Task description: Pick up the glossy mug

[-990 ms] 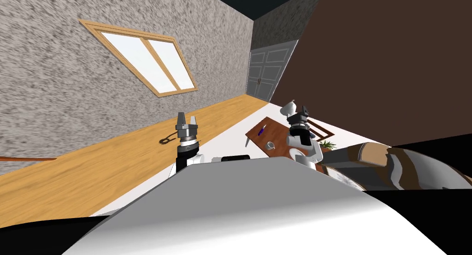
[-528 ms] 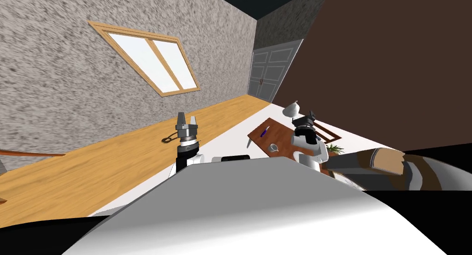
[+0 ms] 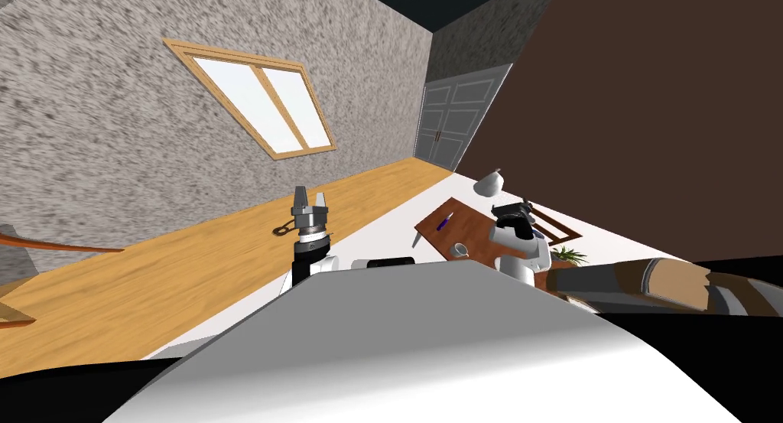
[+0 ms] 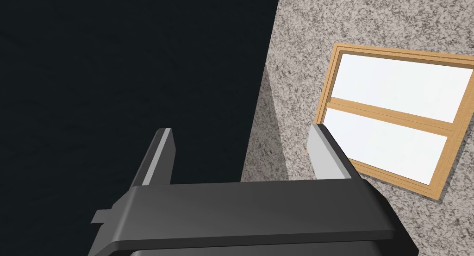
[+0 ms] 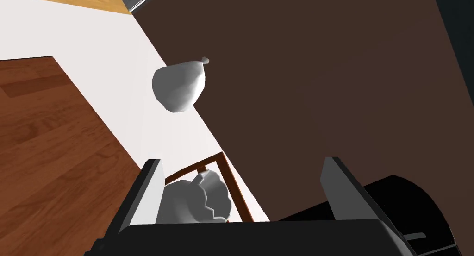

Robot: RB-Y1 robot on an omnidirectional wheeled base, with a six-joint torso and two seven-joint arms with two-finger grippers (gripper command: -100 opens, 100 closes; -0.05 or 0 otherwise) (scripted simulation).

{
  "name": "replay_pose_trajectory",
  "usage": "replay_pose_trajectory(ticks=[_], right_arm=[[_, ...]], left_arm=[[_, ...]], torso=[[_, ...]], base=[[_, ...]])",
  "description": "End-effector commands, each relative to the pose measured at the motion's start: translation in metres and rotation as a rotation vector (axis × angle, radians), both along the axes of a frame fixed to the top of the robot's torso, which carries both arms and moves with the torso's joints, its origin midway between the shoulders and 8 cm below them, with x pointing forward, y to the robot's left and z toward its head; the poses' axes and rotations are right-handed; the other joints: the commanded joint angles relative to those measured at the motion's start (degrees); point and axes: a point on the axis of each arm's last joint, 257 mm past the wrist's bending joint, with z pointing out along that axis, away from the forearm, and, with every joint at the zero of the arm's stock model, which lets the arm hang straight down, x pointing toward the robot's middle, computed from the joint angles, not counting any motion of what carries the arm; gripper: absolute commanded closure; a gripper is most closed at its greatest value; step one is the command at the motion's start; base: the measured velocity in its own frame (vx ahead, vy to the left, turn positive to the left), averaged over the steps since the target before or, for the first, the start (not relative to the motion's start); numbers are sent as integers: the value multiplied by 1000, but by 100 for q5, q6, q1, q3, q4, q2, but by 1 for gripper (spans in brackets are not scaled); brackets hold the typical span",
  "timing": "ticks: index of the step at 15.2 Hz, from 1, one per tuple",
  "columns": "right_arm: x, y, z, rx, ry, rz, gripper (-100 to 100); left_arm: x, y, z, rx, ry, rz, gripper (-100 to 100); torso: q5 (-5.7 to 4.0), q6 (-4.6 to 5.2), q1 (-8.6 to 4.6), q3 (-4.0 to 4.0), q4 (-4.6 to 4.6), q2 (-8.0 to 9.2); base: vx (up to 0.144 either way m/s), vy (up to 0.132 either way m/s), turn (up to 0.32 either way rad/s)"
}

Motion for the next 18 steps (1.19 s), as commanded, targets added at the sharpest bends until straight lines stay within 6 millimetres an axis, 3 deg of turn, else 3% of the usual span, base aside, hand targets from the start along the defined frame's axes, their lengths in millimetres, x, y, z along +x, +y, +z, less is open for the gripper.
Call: replay_pose_trajectory(ticks=[1,3,4,6,7,9,10,11,12,14,15,16,17,18], right_arm=[[-16,-19,-25,97,3,-69,-100],[-18,-20,-29,120,4,-76,-100],[-33,-35,-49,191,2,-132,-100],[-35,-35,-54,212,6,-140,-100],[-51,-47,-75,289,4,-199,-100],[-53,-46,-79,305,7,-206,-100],[-69,-55,-100,383,2,-265,-100],[-71,-55,-105,397,5,-272,-100],[-87,-60,-124,460,1,-324,-100],[-90,-59,-131,489,3,-338,-100],[-106,-61,-155,565,-3,-396,-100],[-108,-60,-158,578,0,-403,-100],[-124,-59,-180,647,-2,-456,-100],[-126,-57,-184,666,-3,-467,-100]], left_arm=[[0,0,0,0,0,0,0],[0,0,0,0,0,0,0],[0,0,0,0,0,0,0],[0,0,0,0,0,0,0],[0,0,0,0,0,0,0],[0,0,0,0,0,0,0],[0,0,0,0,0,0,0],[0,0,0,0,0,0,0],[0,0,0,0,0,0,0],[0,0,0,0,0,0,0],[0,0,0,0,0,0,0],[0,0,0,0,0,0,0],[0,0,0,0,0,0,0],[0,0,0,0,0,0,0]], torso=[[0,0,0,0,0,0],[0,-1,-2,-1,0,-1],[-1,-1,-4,2,1,3],[0,-1,1,0,0,0],[0,0,-1,1,0,3],[-1,-1,-1,1,0,3],[-1,0,-5,3,1,5],[-1,-1,-6,3,1,4],[-2,-1,-6,1,0,2],[-2,-1,-7,-4,-1,-6],[-2,1,-8,-1,-1,-1],[-2,0,-10,0,0,-1],[-3,-1,-11,-1,-1,-2],[-3,-1,-11,-3,-1,-6]], base=[[62,41,42],[44,31,45],[53,40,65],[52,40,35],[50,36,55],[44,28,31],[46,25,53],[55,24,54],[74,23,73],[62,19,39],[56,12,42],[65,12,49],[76,16,70],[72,19,55]])
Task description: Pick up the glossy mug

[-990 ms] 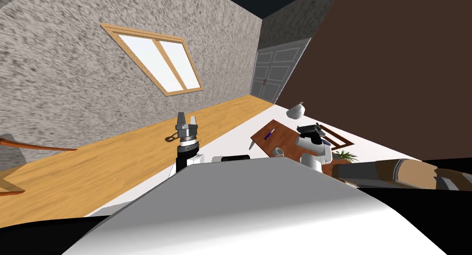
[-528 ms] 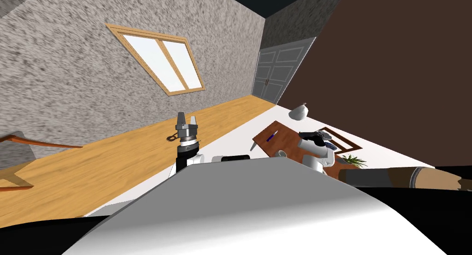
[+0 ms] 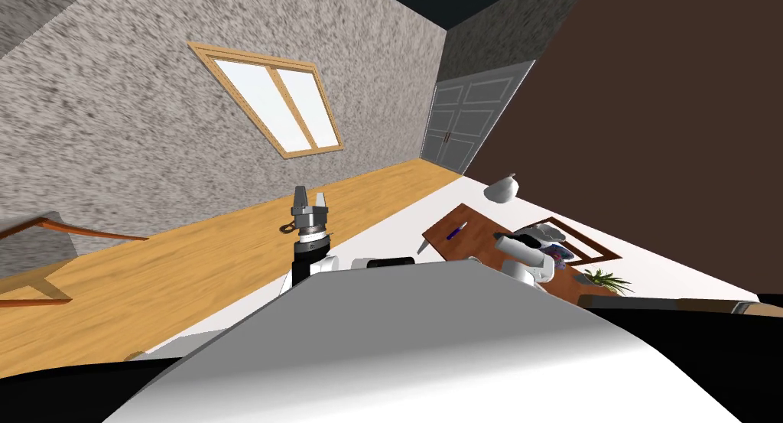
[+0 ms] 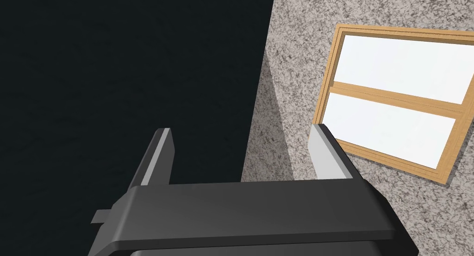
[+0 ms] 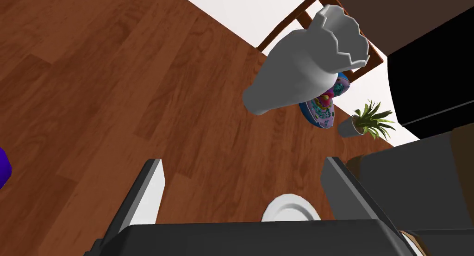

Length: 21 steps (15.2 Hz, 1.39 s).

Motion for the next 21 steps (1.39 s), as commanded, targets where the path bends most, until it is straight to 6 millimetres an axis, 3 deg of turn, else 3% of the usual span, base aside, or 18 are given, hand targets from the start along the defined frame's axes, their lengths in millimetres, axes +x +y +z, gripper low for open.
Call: replay_pose_trajectory(ticks=[1,3,4,5,6,7,8,9,10,11,12,13,15,17,18,19,20,21], right_arm=[[-22,9,-35,110,0,-81,-100],[-24,10,-39,129,-4,-95,-100],[-39,19,-63,207,-5,-154,-100],[-40,19,-63,211,-6,-157,-100],[-54,30,-86,286,-4,-213,-100],[-55,31,-87,290,-6,-216,-100],[-69,45,-109,365,-6,-273,-100],[-69,45,-110,366,-6,-273,-100],[-82,61,-131,437,-3,-326,-100],[-82,61,-131,437,-4,-327,-100],[-93,79,-151,505,-1,-377,-100],[-93,79,-151,505,-1,-377,-100],[-104,97,-169,568,3,-424,-100],[-122,138,-200,679,13,-502,-100],[-122,138,-200,679,13,-502,-100],[-129,158,-214,727,20,-533,-100],[-129,158,-214,727,20,-533,-100],[-134,178,-226,768,28,-558,-100]], left_arm=[[0,0,0,0,0,0,0],[0,0,0,0,0,0,0],[0,0,0,0,0,0,0],[0,0,0,0,0,0,0],[0,0,0,0,0,0,0],[0,0,0,0,0,0,0],[0,0,0,0,0,0,0],[0,0,0,0,0,0,0],[0,0,0,0,0,0,0],[0,0,0,0,0,0,0],[0,0,0,0,0,0,0],[0,0,0,0,0,0,0],[0,0,0,0,0,0,0],[0,0,0,0,0,0,0],[0,0,0,0,0,0,0],[0,0,0,0,0,0,0],[0,0,0,0,0,0,0],[0,0,0,0,0,0,0]], torso=[[0,0,0,0,0,0],[0,-1,1,-3,-1,-6],[1,-1,-1,0,0,0],[0,-2,-2,3,1,5],[-1,-1,-5,4,2,6],[-2,-2,-7,3,2,5],[-1,-1,-9,3,1,5],[-2,0,-11,2,1,3],[-3,0,-14,2,1,3],[-5,-2,-17,1,1,2],[-4,-1,-20,2,1,4],[-4,0,-22,4,1,7],[-6,-1,-24,6,2,11],[-6,0,-29,9,3,15],[-8,0,-38,9,3,17],[-8,1,-39,11,4,19],[-8,0,-40,10,4,18],[-8,0,-38,11,4,19]], base=[[88,20,47],[70,12,32],[45,-1,48],[48,-5,51],[55,-10,53],[59,-10,49],[68,-17,48],[66,-25,29],[64,-42,26],[53,-40,38],[47,-43,38],[42,-42,26],[35,-50,28],[29,-81,18],[24,-89,22],[30,-84,8],[26,-79,3],[11,-99,-1]])
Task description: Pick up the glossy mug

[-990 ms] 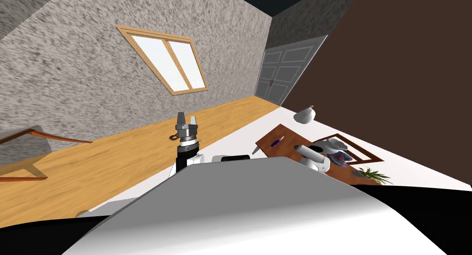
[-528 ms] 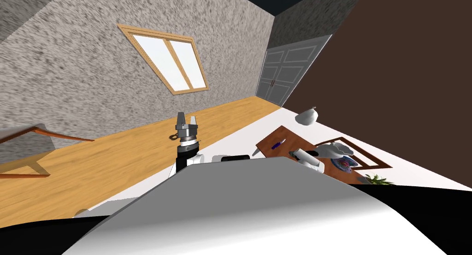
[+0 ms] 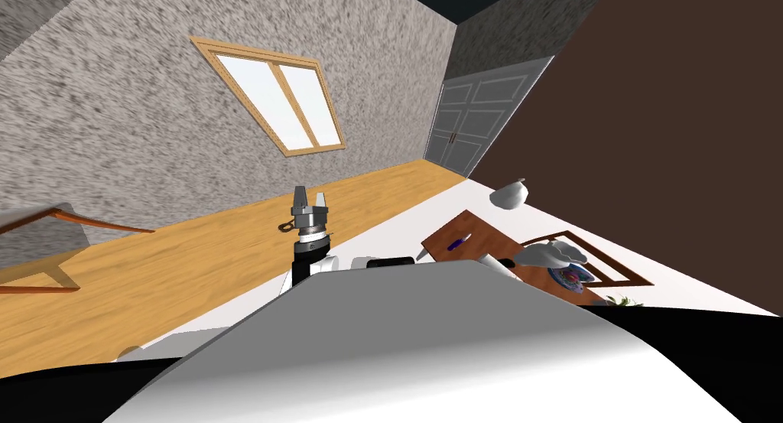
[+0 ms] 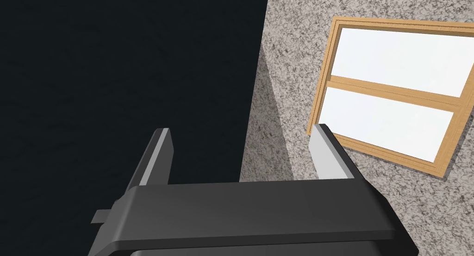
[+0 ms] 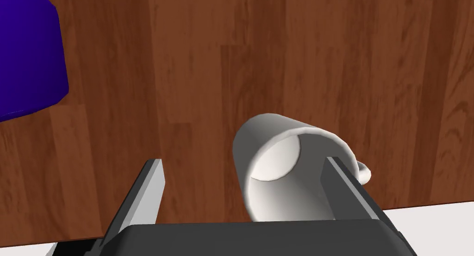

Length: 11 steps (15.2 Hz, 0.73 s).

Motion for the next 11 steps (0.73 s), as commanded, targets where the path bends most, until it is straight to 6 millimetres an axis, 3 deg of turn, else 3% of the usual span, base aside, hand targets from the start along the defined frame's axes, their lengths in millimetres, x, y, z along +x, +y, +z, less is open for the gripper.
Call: replay_pose_trajectory(ticks=[1,2,3,9,10,11], right_arm=[[-9,33,-20,71,10,-37,-100],[-11,43,-26,90,12,-45,-100],[-11,26,-15,60,8,-31,-100],[-23,35,-37,59,9,-47,-100],[-21,34,-32,62,10,-44,-100],[-22,34,-33,61,9,-45,100]], left_arm=[[0,0,0,0,0,0,0],[0,0,0,0,0,0,0],[0,0,0,0,0,0,0],[0,0,0,0,0,0,0],[0,0,0,0,0,0,0],[0,0,0,0,0,0,0]], torso=[[0,0,0,0,0,0],[-2,0,-10,3,1,4],[-3,0,-15,4,2,6],[6,-2,25,2,1,2],[6,-2,26,2,1,3],[7,-2,28,3,2,4]], base=[[-3,-130,-10],[1,-136,-7],[4,-79,4],[10,-27,28],[5,-16,13],[2,-6,1]])
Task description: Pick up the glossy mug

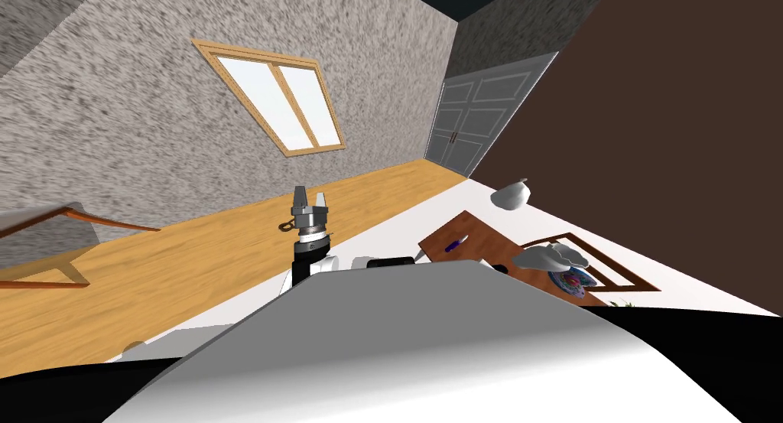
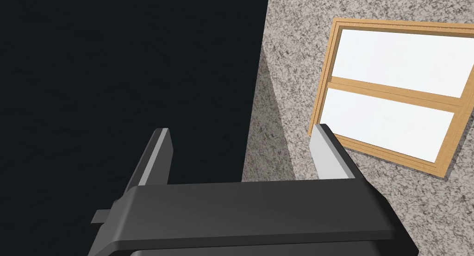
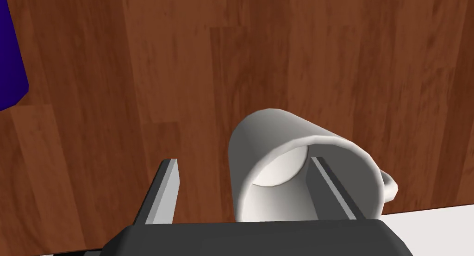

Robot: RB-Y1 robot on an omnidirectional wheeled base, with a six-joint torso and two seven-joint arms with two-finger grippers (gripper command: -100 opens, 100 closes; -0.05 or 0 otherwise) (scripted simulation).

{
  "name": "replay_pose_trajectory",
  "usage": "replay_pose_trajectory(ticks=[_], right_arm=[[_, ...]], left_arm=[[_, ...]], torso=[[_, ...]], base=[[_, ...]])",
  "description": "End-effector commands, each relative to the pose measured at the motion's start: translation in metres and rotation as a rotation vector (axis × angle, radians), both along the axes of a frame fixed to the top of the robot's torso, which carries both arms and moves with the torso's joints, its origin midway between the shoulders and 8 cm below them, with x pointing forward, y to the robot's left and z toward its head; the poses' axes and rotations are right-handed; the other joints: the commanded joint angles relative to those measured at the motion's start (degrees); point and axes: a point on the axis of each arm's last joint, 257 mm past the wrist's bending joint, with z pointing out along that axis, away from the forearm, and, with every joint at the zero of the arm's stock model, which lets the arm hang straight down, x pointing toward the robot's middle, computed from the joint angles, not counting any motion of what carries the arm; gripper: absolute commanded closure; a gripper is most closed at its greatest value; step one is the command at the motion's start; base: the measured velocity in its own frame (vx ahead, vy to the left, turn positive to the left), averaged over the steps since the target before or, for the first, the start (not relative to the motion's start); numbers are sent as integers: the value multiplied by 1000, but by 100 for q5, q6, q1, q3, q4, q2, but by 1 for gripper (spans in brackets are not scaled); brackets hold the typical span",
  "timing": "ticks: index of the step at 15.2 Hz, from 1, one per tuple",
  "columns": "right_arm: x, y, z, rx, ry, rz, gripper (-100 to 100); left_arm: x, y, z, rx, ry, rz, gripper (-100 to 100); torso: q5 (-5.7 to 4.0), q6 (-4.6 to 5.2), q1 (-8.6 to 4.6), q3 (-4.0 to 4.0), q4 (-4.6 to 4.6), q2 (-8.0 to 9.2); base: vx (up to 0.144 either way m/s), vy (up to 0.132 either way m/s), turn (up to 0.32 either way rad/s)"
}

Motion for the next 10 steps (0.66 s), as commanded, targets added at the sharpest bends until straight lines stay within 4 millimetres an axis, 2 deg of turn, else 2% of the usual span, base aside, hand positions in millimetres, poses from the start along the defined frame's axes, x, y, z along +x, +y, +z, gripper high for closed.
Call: replay_pose_trajectory(ticks=[1,4,8,10], right_arm=[[0,0,0,0,0,0,100],[1,3,-1,9,-5,-8,100],[8,-4,14,6,0,9,100],[6,-5,13,2,-1,7,100]], left_arm=[[0,0,0,0,0,0,0],[0,0,0,0,0,0,0],[0,0,0,0,0,0,0],[0,0,0,0,0,0,0]], torso=[[0,0,0,0,0,0],[-6,-8,-2,-10,-15,-5],[-6,-10,0,-8,-13,-2],[-6,-14,1,-6,-11,-1]], base=[[0,0,0],[3,-2,-9],[-13,31,-32],[-11,26,-20]])
